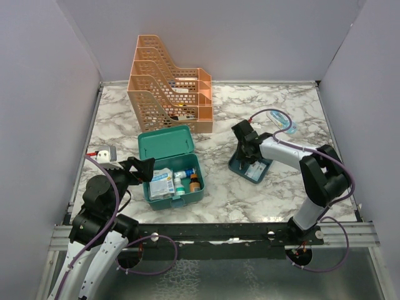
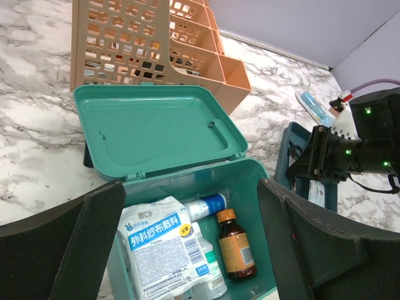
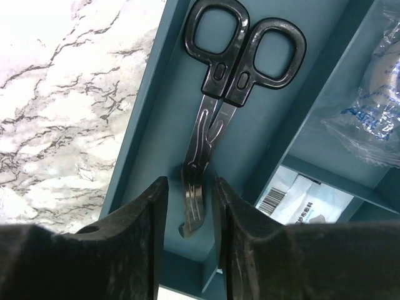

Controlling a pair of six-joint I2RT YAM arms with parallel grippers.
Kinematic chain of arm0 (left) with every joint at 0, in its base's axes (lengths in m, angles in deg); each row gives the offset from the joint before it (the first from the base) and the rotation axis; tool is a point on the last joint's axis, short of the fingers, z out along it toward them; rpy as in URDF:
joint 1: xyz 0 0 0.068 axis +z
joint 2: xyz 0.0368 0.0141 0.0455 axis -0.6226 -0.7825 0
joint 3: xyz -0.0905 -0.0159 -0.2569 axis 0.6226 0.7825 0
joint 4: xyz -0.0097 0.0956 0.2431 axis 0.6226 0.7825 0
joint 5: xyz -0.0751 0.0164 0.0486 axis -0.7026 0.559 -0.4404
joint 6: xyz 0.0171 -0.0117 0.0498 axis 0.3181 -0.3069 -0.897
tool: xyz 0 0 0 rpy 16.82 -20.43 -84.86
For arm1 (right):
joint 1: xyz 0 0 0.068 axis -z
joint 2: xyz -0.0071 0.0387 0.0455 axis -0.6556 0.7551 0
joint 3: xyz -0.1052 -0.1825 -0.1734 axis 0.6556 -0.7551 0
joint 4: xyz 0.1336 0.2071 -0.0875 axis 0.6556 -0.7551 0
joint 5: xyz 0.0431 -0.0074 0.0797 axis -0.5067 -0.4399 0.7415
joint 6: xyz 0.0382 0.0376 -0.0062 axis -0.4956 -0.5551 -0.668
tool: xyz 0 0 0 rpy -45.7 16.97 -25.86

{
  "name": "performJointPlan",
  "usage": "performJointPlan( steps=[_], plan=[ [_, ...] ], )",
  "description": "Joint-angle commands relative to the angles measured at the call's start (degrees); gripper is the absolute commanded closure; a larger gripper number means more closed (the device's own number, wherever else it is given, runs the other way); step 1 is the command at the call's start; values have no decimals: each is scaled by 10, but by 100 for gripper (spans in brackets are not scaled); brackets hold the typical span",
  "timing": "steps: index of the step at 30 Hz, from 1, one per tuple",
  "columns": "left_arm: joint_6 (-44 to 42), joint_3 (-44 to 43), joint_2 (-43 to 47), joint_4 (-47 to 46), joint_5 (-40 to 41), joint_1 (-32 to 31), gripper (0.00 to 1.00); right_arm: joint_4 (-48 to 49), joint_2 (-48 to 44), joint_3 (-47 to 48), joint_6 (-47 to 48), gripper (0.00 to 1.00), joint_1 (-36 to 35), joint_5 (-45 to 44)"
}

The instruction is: Organize the medicine kit

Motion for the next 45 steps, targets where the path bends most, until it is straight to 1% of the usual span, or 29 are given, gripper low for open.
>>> performJointPlan(
  steps=[1, 5, 9, 13, 19, 29, 34, 36, 39, 42, 45],
  plan=[
    [3, 2, -5, 2, 3, 2, 10, -9, -36, 11, 3, 64, 2, 4],
    [8, 2, -7, 1, -4, 2, 10, -11, -66, -5, -16, 66, 3, -41],
    [10, 3, -8, 2, -6, 2, 10, -14, -103, -35, -50, 72, 4, -78],
    [10, 2, -14, 2, -4, 2, 10, -25, -116, -53, -77, 74, 10, -90],
    [7, 1, -22, 2, -5, 2, 10, -41, -80, -39, -90, 76, 13, -89],
    [8, 2, -21, 2, -4, 2, 10, -26, -29, -32, -88, 77, 22, -83],
    [9, 2, -26, 2, -4, 2, 10, -15, -13, -31, -82, 81, 24, -76],
    [22, -2, -33, 8, -4, 2, 10, -13, -10, -31, -80, 84, 25, -76],
    [71, -15, -60, 40, 4, 2, 10, -14, -10, -30, -74, 89, 26, -79],
    [129, -20, -105, 84, 25, 2, 10, -20, -12, -28, -70, 93, 26, -88],
    [154, -25, -156, 101, 39, 2, 9, -29, -21, -24, -62, 97, 26, -97]
  ],
)
